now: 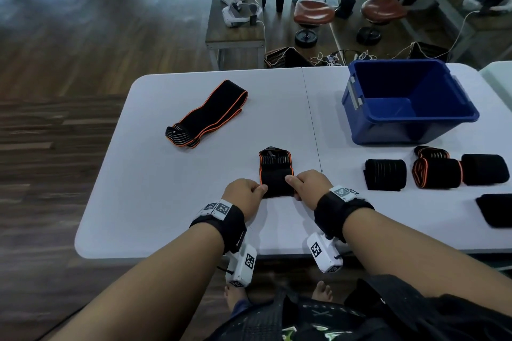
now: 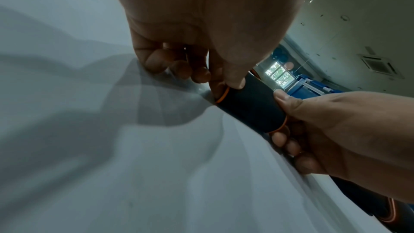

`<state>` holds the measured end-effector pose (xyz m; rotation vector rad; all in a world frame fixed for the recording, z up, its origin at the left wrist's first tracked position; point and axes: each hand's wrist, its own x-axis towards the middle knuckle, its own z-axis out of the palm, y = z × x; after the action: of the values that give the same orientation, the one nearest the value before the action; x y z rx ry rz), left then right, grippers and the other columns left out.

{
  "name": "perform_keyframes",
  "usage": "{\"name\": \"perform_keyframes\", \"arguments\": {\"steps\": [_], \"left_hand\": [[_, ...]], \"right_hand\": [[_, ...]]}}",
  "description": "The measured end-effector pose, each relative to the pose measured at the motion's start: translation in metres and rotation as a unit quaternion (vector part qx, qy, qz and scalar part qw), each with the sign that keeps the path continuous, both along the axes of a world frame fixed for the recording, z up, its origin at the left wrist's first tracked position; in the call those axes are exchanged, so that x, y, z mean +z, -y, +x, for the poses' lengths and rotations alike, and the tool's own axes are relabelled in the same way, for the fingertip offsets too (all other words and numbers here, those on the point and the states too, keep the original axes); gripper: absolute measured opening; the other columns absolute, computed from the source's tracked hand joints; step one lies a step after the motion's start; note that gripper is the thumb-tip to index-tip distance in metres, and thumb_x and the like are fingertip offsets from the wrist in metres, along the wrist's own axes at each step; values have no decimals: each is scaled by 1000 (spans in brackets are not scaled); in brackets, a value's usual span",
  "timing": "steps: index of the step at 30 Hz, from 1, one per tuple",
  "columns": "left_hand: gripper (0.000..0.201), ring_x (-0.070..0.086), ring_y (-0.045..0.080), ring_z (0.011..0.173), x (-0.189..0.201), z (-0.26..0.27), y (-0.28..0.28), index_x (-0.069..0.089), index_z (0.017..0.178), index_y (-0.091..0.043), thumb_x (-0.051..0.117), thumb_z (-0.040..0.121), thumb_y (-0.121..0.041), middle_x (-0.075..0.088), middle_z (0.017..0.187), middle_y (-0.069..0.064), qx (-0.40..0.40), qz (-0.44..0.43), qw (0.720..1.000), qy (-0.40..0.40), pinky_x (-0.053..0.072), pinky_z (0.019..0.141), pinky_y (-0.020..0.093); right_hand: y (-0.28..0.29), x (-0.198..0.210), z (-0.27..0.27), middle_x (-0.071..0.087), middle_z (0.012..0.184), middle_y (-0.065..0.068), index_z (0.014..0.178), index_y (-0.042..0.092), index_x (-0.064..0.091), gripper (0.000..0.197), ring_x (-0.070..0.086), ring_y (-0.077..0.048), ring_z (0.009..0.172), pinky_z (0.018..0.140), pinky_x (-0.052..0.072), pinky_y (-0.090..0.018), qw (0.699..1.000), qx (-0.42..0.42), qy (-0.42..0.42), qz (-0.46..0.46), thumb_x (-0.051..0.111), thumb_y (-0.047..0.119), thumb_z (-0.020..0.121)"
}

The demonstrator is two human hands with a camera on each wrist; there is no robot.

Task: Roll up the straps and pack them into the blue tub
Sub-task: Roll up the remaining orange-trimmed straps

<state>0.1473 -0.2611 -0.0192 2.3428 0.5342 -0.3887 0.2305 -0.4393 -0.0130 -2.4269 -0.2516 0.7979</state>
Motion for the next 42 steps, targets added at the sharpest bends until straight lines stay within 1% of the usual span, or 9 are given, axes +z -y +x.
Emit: {"name": "perform_keyframes", "arguments": {"steps": [8, 12, 14, 19, 24, 28, 31, 38, 42], "left_hand": [[50, 45, 17, 56, 6, -4, 7, 47, 60, -19, 44, 105, -41, 49, 58, 0, 8, -7, 1000, -9, 32, 54, 30], [51, 45, 21, 57, 6, -10, 10, 45, 61, -15, 43, 105, -41, 47, 60, 2, 21, -30, 999, -25, 35, 59, 32], [48, 50, 21, 63, 6, -10, 8, 52, 66, -13, 46, 103, -42, 54, 65, 4, 25, -21, 999, -30, 40, 64, 33], [43, 63, 23, 107, 13, -3, 0, 60, 131, -20, 66, 91, -35, 66, 115, 4, 53, -58, 996, 32, 50, 96, 37], [17, 67, 20, 90, 15, 1, 1, 73, 99, -15, 70, 90, -30, 70, 87, -1, 13, -56, 997, 48, 52, 84, 30], [25, 61, 15, 67, 13, -2, 9, 70, 75, -15, 74, 86, -36, 66, 67, -2, 4, -61, 998, 34, 49, 66, 28], [30, 56, 13, 60, 15, 1, 21, 69, 74, -11, 72, 86, -38, 61, 62, -3, -32, -54, 998, 29, 44, 59, 27], [60, 69, 29, 70, 36, 27, 54, 70, 73, -4, 48, 96, -56, 73, 71, 12, -146, -28, 989, -4, 59, 72, 41], [38, 65, 25, 77, 41, 58, 79, 64, 82, -15, 53, 98, -47, 69, 73, 3, -189, 25, 980, 47, 54, 76, 36]], "right_hand": [[-7, 3, 1, 72, 92, -19, 83, 2, 67, 61, 66, -34, 88, 78, 46, -34, 997, 37, 4, -69, 32, 47, 105], [-8, 9, -4, 68, 106, -20, 114, 4, 65, 54, 64, -35, 101, 81, 45, -34, 992, 62, 2, -109, 25, 41, 108], [-8, 8, -5, 69, 103, -20, 104, 6, 65, 55, 64, -34, 98, 82, 46, -35, 991, 63, -3, -114, 26, 44, 107], [-6, 1, -9, 65, 85, -11, 79, 11, 57, 46, 60, -28, 78, 69, 43, -33, 997, -23, 9, -76, 43, 49, 101], [3, 5, -21, 65, 103, -4, 103, 17, 52, 22, 62, -24, 94, 82, 50, -36, 996, -69, 56, 4, 58, 37, 94], [17, 12, -33, 55, 114, 3, 115, 23, 52, 65, 57, -17, 105, 93, 51, -37, 998, -18, 65, -6, 73, 60, 66], [26, 17, -44, 48, 123, 1, 129, 25, 45, 91, 48, -21, 116, 99, 47, -38, 993, 11, 98, -69, 75, 66, 54], [75, 17, -63, 45, 120, -1, 132, 36, 33, 82, 49, -24, 111, 94, 49, -39, 989, -64, 112, -66, 73, 59, 64], [125, 20, -69, 46, 120, 0, 132, 36, 36, 81, 49, -24, 111, 95, 49, -40, 984, -122, 92, -91, 72, 56, 63]]}}
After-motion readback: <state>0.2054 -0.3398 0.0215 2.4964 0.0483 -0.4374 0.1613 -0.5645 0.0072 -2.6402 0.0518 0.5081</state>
